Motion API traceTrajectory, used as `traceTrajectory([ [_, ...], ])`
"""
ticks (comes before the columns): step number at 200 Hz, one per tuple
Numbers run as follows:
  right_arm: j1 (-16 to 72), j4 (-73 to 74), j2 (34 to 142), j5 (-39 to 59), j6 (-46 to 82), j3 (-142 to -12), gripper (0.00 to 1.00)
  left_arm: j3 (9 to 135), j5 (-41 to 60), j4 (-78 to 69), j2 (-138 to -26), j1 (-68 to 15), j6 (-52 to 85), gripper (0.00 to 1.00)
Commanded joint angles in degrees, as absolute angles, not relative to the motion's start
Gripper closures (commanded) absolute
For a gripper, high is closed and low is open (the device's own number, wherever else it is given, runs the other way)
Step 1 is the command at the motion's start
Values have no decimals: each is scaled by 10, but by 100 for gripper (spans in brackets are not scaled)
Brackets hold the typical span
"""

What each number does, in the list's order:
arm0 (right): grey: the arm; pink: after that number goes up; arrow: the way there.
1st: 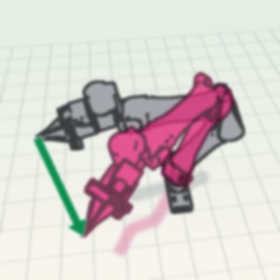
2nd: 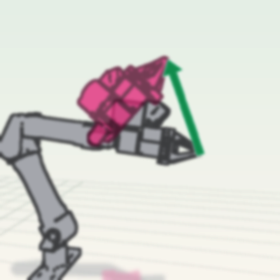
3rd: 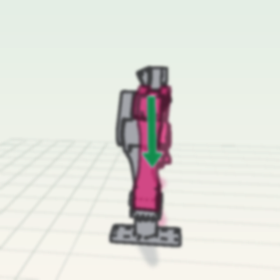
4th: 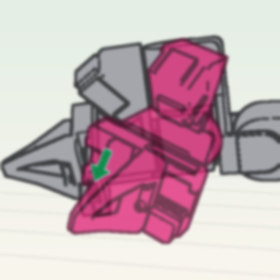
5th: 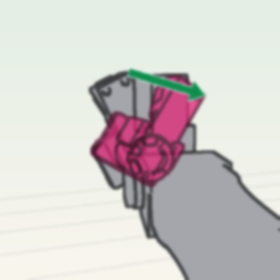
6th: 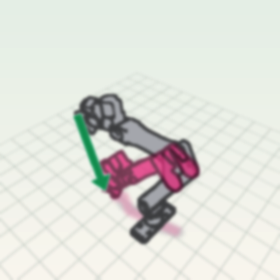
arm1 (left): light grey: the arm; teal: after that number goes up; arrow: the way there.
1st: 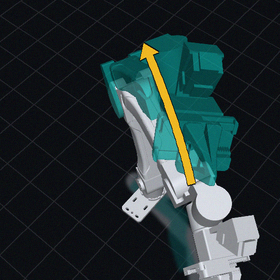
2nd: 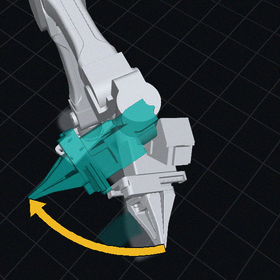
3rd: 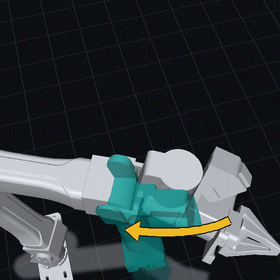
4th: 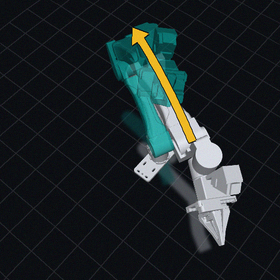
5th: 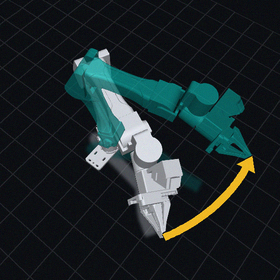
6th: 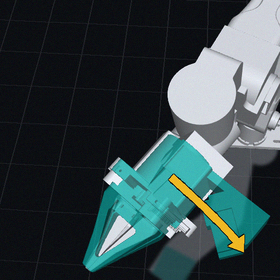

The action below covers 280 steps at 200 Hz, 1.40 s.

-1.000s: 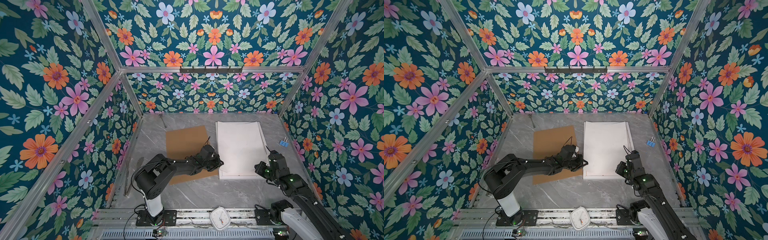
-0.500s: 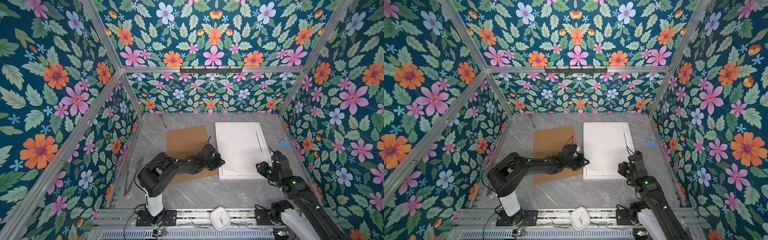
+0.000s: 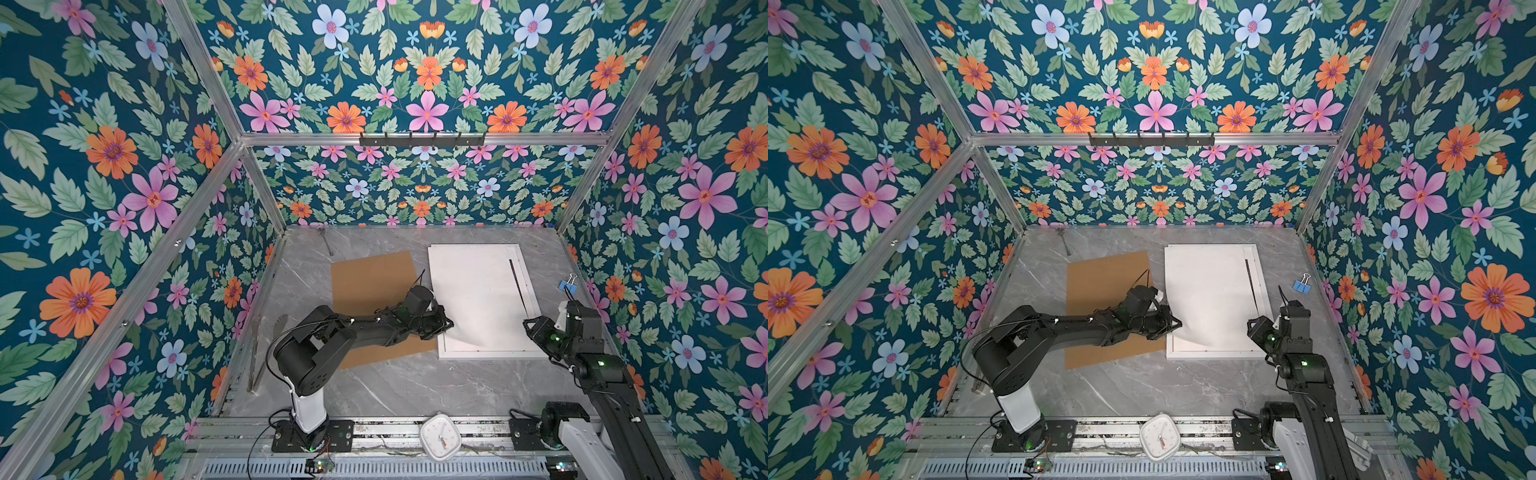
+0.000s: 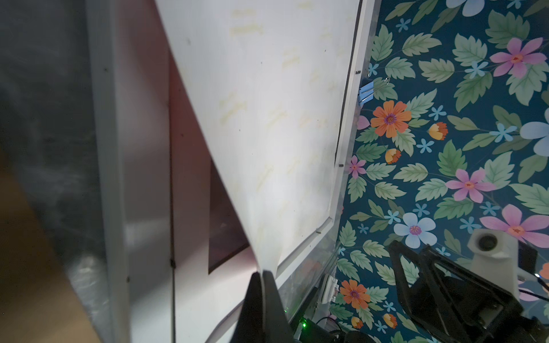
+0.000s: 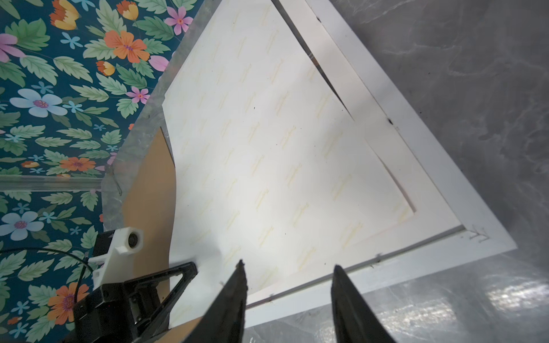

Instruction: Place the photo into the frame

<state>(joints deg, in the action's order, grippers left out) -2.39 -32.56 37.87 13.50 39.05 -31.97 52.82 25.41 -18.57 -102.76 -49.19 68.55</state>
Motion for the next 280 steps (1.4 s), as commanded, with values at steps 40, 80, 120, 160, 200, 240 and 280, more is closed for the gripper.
traceTrajectory([
  [40, -25, -316, 418, 171, 379, -322, 31, 514, 286, -149, -991, -485, 669, 100],
  [80, -31, -324, 470, 192, 345, -343, 25, 490, 276, -117, -951, -461, 653, 100],
  [120, -36, -322, 513, 211, 318, -355, 24, 467, 274, -68, -922, -430, 621, 100],
  [160, -41, -314, 593, 261, 287, -372, 24, 451, 275, -32, -919, -407, 584, 100],
  [200, -42, -285, 646, 308, 287, -364, 24, 436, 264, -11, -912, -377, 558, 100],
  [240, -42, -252, 686, 345, 279, -360, 24, 440, 258, 12, -916, -359, 531, 100],
  [280, -41, -214, 722, 379, 281, -357, 24, 445, 245, 32, -926, -354, 512, 100],
])
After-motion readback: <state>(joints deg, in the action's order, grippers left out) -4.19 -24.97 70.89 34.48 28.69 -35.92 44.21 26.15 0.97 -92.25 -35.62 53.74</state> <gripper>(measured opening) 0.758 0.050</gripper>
